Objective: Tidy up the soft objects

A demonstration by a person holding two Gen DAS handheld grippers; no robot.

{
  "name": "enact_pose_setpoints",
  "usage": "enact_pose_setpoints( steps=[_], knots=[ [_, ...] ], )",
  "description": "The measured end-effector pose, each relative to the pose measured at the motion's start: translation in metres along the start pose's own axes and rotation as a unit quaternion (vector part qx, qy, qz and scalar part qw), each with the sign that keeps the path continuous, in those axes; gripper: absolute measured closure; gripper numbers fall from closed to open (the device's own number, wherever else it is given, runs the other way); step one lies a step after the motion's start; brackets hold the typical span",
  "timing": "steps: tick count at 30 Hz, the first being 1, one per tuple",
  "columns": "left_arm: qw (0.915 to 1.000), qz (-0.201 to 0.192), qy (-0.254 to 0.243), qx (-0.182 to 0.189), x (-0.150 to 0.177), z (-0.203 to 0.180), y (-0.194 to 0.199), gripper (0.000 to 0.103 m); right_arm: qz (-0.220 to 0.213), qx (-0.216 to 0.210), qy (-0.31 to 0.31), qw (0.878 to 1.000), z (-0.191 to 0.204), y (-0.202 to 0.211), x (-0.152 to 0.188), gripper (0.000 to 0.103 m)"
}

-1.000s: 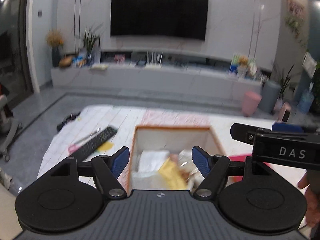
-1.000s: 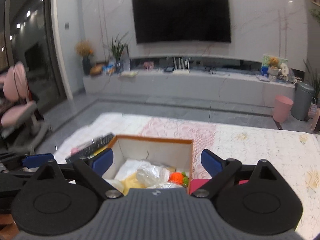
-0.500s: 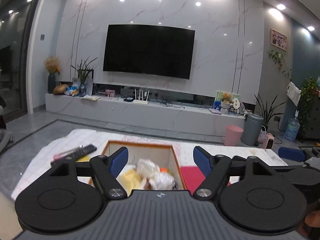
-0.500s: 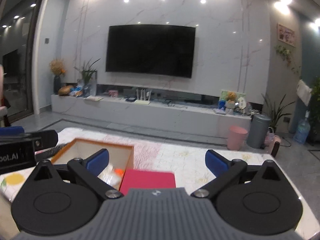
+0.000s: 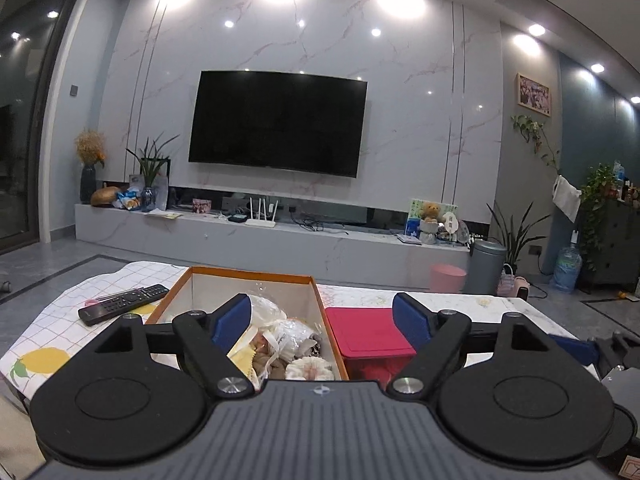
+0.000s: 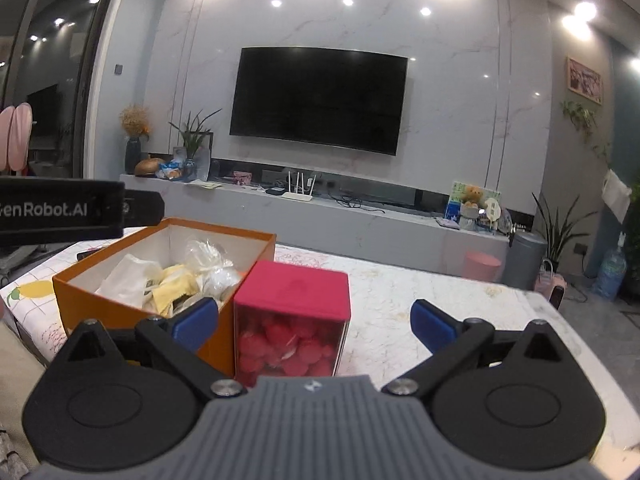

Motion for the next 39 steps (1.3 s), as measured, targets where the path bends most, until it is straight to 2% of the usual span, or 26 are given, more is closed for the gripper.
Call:
enact_pose_setpoints(
  steps=[7, 13, 15, 19, 21, 25, 29, 32, 39],
  knots=[
    [0.9994, 0.022, -0.023, 0.010, 0.019, -0.016, -0.006, 0.007, 0.006, -0.007, -0.041, 0.999, -0.023, 0.003, 0.023, 0.003],
    [0.9979, 0.027, -0.058, -0.006, 0.029, -0.031, -0.006, 0.007, 0.012, -0.009, -0.068, 0.998, -0.037, -0.003, 0.032, 0.003],
    [0.9973, 0.016, -0.067, -0.026, 0.028, -0.032, -0.005, 0.007, 0.010, -0.006, -0.058, 0.998, -0.037, -0.004, 0.037, 0.003],
    [0.9986, 0.020, -0.047, -0.018, 0.035, -0.030, -0.004, 0.007, 0.005, -0.008, -0.042, 0.999, -0.033, -0.006, 0.042, 0.003],
    [0.9987, 0.020, -0.038, -0.028, 0.038, -0.027, -0.004, 0.007, 0.002, -0.009, -0.046, 0.999, -0.032, -0.006, 0.042, 0.003],
    [0.9984, 0.028, -0.040, -0.026, 0.042, -0.027, -0.007, 0.007, -0.005, -0.021, -0.073, 0.997, -0.034, -0.004, 0.039, 0.003],
    [0.9976, 0.045, -0.047, -0.025, 0.047, -0.028, -0.013, 0.007, 0.002, -0.018, -0.053, 0.998, -0.031, -0.005, 0.039, 0.003],
    [0.9977, 0.042, -0.048, -0.021, 0.050, -0.030, -0.011, 0.007, 0.018, -0.014, -0.040, 0.999, -0.030, -0.007, 0.042, 0.003],
    [0.9980, 0.039, -0.048, -0.013, 0.046, -0.033, -0.008, 0.007, 0.015, -0.017, -0.038, 0.999, -0.031, -0.003, 0.042, 0.003]
  ],
)
Point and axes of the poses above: each gripper's, at about its wrist camera, not at the fingertips, and y roughly against the way its jaws point, z to its left, x to its underside, the point moved 10 cm from there along -y, roughly the way its jaws point, and after that the axes turned 13 degrees about -y, right-handed, at the moved point
